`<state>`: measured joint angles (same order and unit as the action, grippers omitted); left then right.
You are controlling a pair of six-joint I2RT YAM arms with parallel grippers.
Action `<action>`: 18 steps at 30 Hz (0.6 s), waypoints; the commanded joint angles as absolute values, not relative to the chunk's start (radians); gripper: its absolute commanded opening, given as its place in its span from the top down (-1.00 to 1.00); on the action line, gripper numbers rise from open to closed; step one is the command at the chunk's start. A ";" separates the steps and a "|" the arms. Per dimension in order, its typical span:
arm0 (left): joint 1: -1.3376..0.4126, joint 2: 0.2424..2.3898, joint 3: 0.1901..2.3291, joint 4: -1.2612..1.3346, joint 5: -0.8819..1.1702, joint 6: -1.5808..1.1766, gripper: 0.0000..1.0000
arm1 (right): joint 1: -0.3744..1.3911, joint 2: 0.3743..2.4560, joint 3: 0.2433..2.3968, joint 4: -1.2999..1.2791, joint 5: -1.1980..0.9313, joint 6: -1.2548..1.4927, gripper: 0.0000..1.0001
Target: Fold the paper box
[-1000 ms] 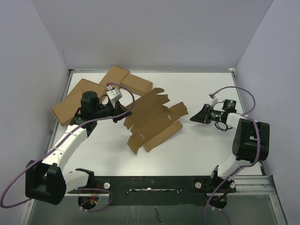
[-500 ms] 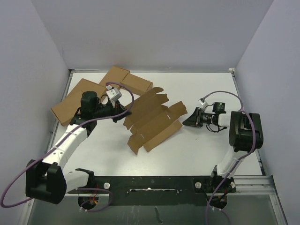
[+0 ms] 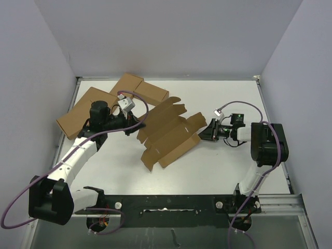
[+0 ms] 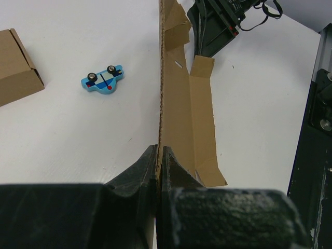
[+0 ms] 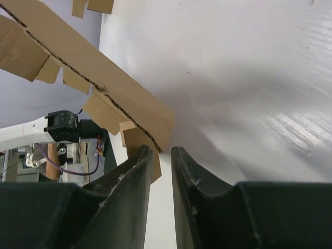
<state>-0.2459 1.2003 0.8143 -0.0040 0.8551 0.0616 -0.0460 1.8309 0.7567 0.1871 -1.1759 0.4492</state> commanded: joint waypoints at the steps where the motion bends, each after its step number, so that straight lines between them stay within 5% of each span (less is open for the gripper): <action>1: -0.239 1.208 0.853 0.043 0.868 0.057 1.00 | -0.020 1.842 0.754 0.249 -1.226 0.478 0.51; 18: -0.239 1.222 0.845 0.075 0.857 0.022 1.00 | 0.042 1.905 0.769 0.206 -1.201 0.444 0.20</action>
<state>-0.2455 1.2102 0.8143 -0.0032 0.8543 0.0509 0.0219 1.8900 0.7555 0.1860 -1.1858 0.4423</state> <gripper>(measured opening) 0.015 0.395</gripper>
